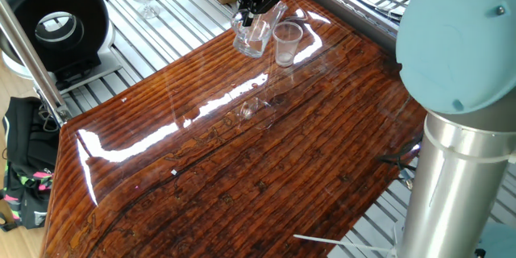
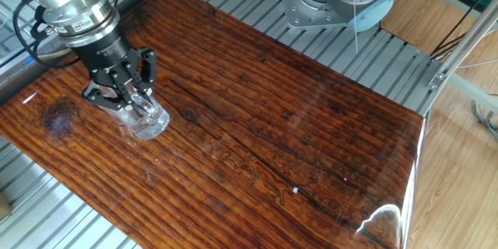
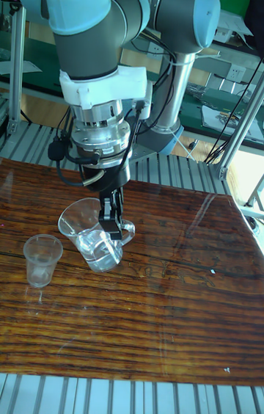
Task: Pour the water from one cup into another empty cup
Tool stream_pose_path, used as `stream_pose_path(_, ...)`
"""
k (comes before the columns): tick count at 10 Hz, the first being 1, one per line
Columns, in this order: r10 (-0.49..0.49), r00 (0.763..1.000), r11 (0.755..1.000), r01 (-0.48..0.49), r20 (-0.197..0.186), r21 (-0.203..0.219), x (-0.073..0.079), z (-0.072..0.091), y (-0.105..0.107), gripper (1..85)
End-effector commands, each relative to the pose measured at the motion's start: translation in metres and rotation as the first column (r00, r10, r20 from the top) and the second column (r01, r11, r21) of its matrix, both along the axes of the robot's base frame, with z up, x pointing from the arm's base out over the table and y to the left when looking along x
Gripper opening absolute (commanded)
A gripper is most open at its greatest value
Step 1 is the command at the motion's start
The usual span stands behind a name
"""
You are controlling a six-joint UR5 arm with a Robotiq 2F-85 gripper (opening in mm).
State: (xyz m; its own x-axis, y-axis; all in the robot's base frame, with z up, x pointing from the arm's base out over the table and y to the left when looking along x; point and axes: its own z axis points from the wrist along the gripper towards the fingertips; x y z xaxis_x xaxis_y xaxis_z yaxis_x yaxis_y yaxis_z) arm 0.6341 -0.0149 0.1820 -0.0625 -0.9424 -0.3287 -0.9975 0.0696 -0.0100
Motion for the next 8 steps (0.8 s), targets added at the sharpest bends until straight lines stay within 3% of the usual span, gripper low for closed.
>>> stream_pose_path(1, -0.051, 0.998, 0.997, 0.05, 0.026, 0.05, 0.011, 0.006, 0.011, 1.7)
stream_pose_path(2, -0.059, 0.998, 0.993, 0.056, 0.027, 0.106, 0.013, 0.012, 0.024, 1.7)
stream_pose_path(4, -0.02, 0.999, 0.992, 0.016, 0.032, 0.122, 0.01, 0.014, 0.028, 1.7)
stream_pose_path(7, 0.087, 0.995, 0.977, -0.097, 0.057, 0.192, 0.012, 0.029, 0.013, 1.7)
stream_pose_path(8, 0.105, 0.992, 0.965, -0.118, 0.067, 0.235, 0.015, 0.038, 0.011, 1.7)
